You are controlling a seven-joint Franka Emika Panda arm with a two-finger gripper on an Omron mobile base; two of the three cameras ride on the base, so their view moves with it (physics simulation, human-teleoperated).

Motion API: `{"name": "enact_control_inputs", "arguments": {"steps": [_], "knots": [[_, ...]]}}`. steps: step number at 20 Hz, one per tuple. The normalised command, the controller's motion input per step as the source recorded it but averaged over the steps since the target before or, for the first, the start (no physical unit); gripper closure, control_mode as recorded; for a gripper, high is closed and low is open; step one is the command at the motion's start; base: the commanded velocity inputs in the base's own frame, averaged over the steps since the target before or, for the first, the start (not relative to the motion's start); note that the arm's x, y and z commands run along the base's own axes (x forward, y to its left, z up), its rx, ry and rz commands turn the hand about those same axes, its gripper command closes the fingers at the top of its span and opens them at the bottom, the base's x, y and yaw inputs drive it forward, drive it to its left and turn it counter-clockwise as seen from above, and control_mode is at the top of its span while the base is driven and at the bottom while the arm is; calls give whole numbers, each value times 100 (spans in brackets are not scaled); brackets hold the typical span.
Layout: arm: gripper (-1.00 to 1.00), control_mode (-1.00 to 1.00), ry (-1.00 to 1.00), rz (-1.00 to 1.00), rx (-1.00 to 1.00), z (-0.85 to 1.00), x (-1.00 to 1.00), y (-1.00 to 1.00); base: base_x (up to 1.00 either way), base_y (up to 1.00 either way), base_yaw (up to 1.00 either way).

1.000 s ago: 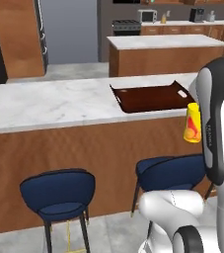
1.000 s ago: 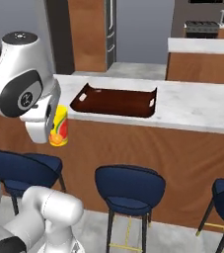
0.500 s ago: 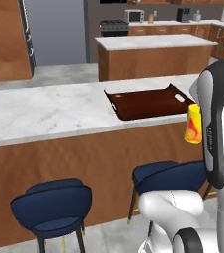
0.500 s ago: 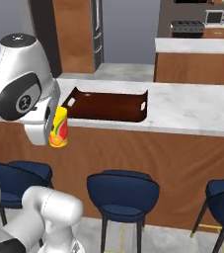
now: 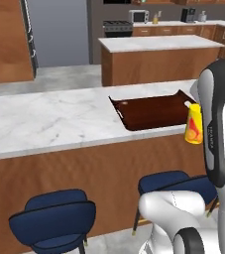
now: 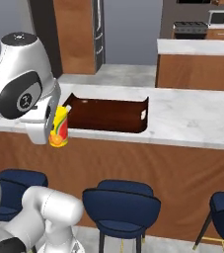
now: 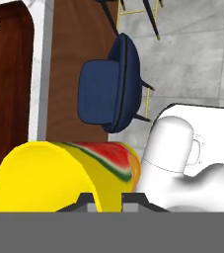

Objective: There is a tray on the dining counter. Grab the cup, mug, and pitcher and place them on the tray. The pitcher may be placed next to the tray if it cannot fit the tray.

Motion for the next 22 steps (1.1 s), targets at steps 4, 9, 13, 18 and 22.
{"name": "enact_control_inputs", "arguments": {"steps": [4,9,13,18,22], "knots": [[100,100,0,0,0,0,0,0,38,-16,7],[100,100,0,0,0,0,0,0,41,-12,8],[100,100,0,0,0,0,0,0,40,-10,9],[100,100,0,0,0,0,0,0,27,0,0],[100,-100,0,0,0,2,15,0,16,0,0]]}}
